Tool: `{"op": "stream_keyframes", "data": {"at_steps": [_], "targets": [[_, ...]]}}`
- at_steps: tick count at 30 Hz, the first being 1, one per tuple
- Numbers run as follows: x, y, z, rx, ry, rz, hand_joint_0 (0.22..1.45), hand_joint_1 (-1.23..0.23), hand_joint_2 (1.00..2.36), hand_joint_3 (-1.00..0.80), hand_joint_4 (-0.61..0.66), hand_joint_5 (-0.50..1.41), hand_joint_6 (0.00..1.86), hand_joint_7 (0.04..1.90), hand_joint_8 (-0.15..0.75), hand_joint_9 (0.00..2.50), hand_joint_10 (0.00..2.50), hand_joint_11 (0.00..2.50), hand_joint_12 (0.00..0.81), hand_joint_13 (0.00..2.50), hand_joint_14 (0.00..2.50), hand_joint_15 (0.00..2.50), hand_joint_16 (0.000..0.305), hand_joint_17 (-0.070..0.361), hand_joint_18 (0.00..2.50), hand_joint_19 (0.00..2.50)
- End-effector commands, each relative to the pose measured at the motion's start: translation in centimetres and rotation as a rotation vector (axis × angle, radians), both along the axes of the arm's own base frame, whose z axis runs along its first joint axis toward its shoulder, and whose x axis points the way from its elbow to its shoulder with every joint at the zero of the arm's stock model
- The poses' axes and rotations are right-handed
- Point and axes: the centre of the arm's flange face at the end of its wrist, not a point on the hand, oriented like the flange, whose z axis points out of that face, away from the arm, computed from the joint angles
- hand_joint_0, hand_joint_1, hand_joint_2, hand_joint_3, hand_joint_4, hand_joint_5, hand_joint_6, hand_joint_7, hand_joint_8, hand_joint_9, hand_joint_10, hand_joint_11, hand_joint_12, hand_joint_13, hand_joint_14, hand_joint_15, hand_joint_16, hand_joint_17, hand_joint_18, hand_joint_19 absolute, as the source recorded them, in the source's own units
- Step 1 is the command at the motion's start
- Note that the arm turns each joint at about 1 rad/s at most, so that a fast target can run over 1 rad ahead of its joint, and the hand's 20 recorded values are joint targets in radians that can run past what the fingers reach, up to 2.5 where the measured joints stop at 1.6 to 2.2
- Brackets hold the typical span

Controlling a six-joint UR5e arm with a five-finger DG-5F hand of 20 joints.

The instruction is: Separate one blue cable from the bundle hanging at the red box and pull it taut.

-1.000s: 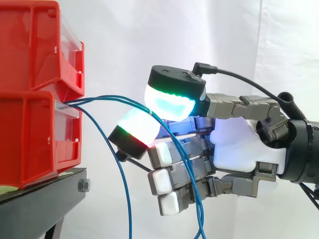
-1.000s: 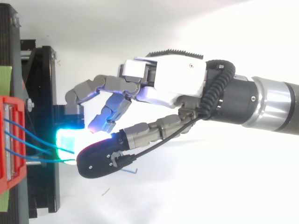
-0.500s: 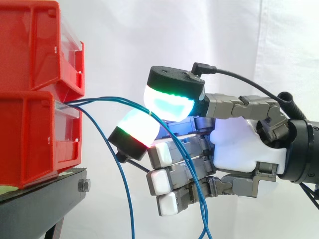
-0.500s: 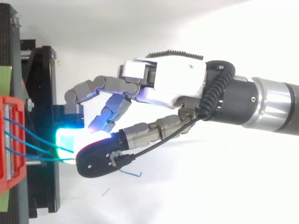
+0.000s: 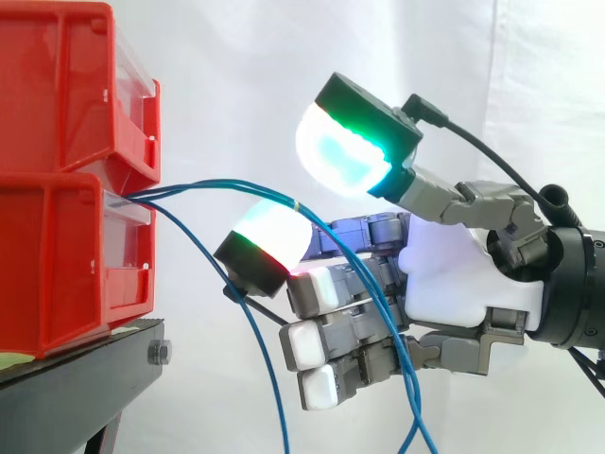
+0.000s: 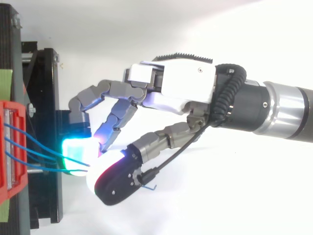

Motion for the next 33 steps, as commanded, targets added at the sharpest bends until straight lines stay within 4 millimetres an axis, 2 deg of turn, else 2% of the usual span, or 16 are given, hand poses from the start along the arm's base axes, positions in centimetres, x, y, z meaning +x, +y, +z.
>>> {"op": "stream_keyframes", "data": {"at_steps": [1, 3, 4, 7, 10, 18, 19, 23, 33], "targets": [[0.00, 0.07, 0.00, 0.000, 0.000, 0.001, 0.63, -0.82, 1.00, -0.50, 0.21, -0.16, 0.86, 1.18, 0.385, 1.07, 0.02, 0.87, 0.404, 1.05, 0.02, 0.53, 0.045, 0.101, 0.93, 0.41], [0.00, -0.05, 0.00, 0.000, 0.000, -0.001, 0.68, -0.83, 1.00, -0.50, 0.18, -0.16, 0.87, 1.19, 0.388, 1.08, 0.02, 0.88, 0.403, 1.06, 0.02, 0.52, 0.045, 0.101, 0.93, 0.41], [0.00, -0.05, 0.00, 0.000, 0.000, -0.001, 0.69, -0.83, 1.01, -0.44, 0.12, -0.17, 0.87, 1.26, 0.390, 1.08, 0.02, 0.89, 0.400, 1.06, 0.02, 0.53, 0.044, 0.100, 0.94, 0.41], [0.00, -0.05, 0.00, 0.000, 0.000, -0.001, 0.67, -0.84, 1.02, -0.26, 0.07, -0.18, 0.89, 1.29, 0.392, 1.08, 0.02, 0.91, 0.401, 1.06, 0.02, 0.53, 0.045, 0.101, 0.94, 0.41], [-0.01, -0.05, 0.11, 0.000, -0.001, -0.001, 0.63, -0.79, 1.02, -0.10, 0.10, -0.20, 0.88, 1.23, 0.379, 1.03, 0.01, 0.87, 0.409, 1.05, 0.02, 0.52, 0.046, 0.104, 0.95, 0.41], [0.00, -0.05, 0.00, 0.000, 0.000, -0.001, 0.69, -0.68, 1.01, -0.03, 0.22, -0.20, 0.82, 1.00, 0.385, 1.02, 0.01, 0.83, 0.431, 1.06, 0.01, 0.50, 0.053, 0.120, 1.00, 0.38], [0.00, 0.07, 0.00, 0.000, 0.000, 0.001, 0.71, -0.63, 1.01, -0.02, 0.24, -0.19, 0.80, 0.96, 0.372, 1.01, 0.01, 0.80, 0.426, 1.05, 0.01, 0.50, 0.052, 0.116, 0.97, 0.40], [0.00, -0.05, 0.00, 0.000, 0.000, -0.001, 0.72, -0.60, 1.01, -0.01, 0.22, -0.14, 0.68, 1.15, 0.363, 1.00, 0.01, 0.78, 0.414, 1.03, 0.02, 0.51, 0.049, 0.111, 0.94, 0.44], [0.06, 0.07, 0.20, 0.001, -0.009, 0.001, 0.78, -0.61, 1.02, 0.01, 0.22, -0.13, 0.70, 1.17, 0.354, 1.00, 0.02, 0.79, 0.396, 1.02, 0.02, 0.54, 0.046, 0.103, 0.86, 0.51]]}}
